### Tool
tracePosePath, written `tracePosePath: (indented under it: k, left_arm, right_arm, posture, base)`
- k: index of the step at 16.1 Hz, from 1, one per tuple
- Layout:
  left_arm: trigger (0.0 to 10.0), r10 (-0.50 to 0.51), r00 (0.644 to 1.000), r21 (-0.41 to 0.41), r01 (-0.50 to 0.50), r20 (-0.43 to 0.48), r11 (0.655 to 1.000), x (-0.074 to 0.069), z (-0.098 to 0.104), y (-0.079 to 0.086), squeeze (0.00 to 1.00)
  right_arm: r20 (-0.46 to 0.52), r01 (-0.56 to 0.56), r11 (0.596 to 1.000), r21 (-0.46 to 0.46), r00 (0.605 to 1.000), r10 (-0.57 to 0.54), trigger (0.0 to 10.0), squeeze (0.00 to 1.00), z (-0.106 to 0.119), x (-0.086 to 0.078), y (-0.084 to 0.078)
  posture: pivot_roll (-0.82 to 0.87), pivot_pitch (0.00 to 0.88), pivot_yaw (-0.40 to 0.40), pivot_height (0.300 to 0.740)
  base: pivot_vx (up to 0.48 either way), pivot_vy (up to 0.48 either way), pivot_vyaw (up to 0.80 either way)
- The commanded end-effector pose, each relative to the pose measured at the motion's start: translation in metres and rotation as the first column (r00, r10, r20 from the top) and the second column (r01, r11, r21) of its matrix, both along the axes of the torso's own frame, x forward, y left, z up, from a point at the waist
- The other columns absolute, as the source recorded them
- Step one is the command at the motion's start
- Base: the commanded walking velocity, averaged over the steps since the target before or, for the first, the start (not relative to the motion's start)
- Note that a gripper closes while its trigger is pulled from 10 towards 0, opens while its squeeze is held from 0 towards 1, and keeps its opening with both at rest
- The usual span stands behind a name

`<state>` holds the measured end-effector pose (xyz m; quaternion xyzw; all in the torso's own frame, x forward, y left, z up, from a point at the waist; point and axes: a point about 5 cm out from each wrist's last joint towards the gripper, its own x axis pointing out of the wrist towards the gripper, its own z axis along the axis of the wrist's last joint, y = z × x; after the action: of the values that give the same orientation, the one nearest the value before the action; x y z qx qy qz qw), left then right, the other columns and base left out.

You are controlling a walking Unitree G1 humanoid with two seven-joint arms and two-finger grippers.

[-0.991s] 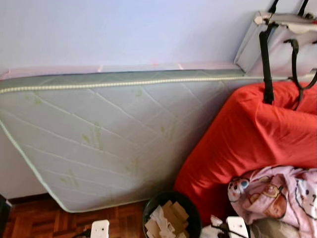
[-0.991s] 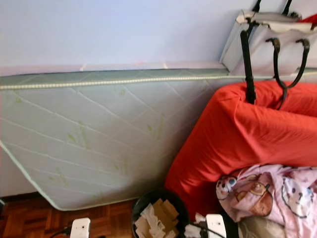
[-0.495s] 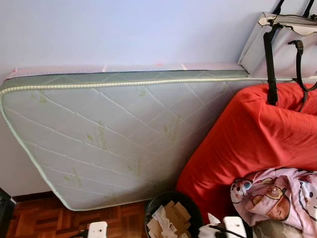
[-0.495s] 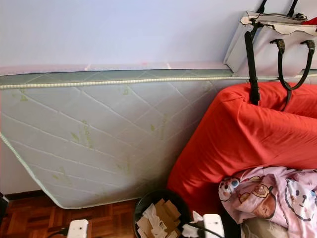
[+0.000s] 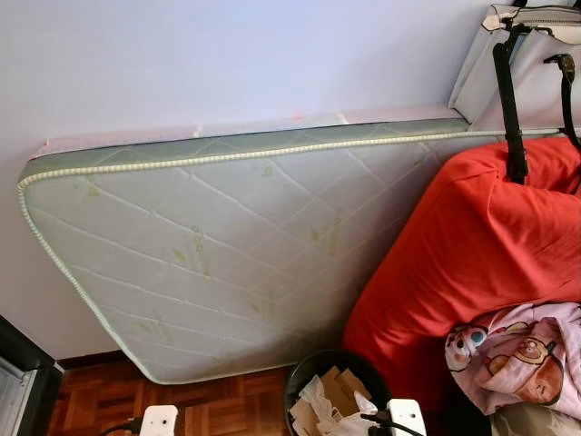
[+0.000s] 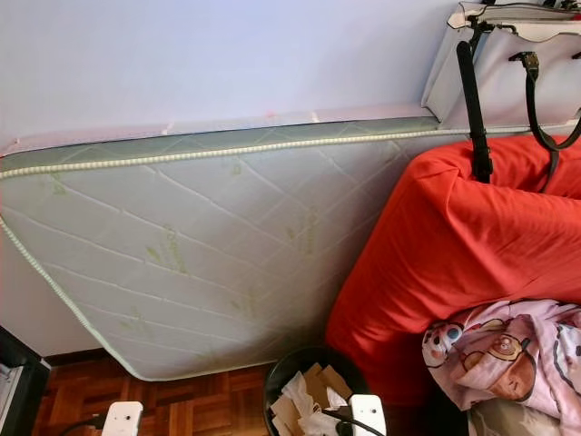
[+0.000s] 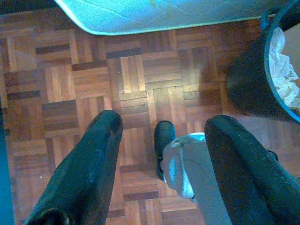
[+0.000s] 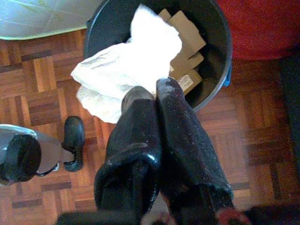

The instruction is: Clean up the room

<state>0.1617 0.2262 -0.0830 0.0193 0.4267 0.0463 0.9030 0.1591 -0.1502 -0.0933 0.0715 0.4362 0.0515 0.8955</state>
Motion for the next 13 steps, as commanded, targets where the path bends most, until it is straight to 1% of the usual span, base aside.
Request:
tracePosePath:
  k: [1, 3, 5, 10, 13]
  left_arm:
    - [10.0, -0.012, 1.000, 0.003, 0.012, -0.019, 1.000, -0.005, -0.002, 0.001, 0.00]
    - [10.0, -0.015, 1.000, -0.003, 0.015, -0.010, 1.000, -0.005, -0.002, -0.001, 0.00]
    - [10.0, -0.020, 1.000, -0.004, 0.020, -0.017, 1.000, -0.005, -0.003, -0.003, 0.00]
    - [10.0, -0.025, 0.999, -0.013, 0.024, -0.033, 1.000, -0.006, -0.005, -0.009, 0.00]
    - [10.0, -0.008, 1.000, -0.013, 0.008, -0.030, 1.000, -0.006, -0.005, -0.010, 0.00]
  right_arm:
    - [0.004, 0.011, 1.000, -0.003, 1.000, -0.011, 10.0, 0.00, 0.000, -0.001, 0.000]
    - [0.019, 0.022, 1.000, -0.002, 1.000, -0.022, 10.0, 0.00, 0.000, -0.001, -0.001]
    - [0.027, 0.051, 0.999, 0.004, 0.998, -0.051, 10.0, 0.00, 0.001, -0.001, -0.005]
    - [0.024, 0.057, 0.998, -0.009, 0.998, -0.057, 10.0, 0.00, 0.001, -0.001, -0.010]
    - [0.019, 0.058, 0.998, -0.017, 0.998, -0.057, 10.0, 0.00, 0.001, -0.001, -0.012]
  posture:
    - [0.08, 0.000, -0.017, 0.740]
    - [0.08, 0.000, -0.006, 0.740]
    - [0.07, 0.000, -0.013, 0.740]
    - [0.07, 0.000, -0.020, 0.740]
    - [0.07, 0.000, -0.031, 0.740]
  base:
    - [0.000, 0.000, 0.00]
    - [0.000, 0.000, 0.00]
    - [0.000, 0.000, 0.00]
    - [0.000, 0.000, 0.00]
    - [0.000, 0.000, 0.00]
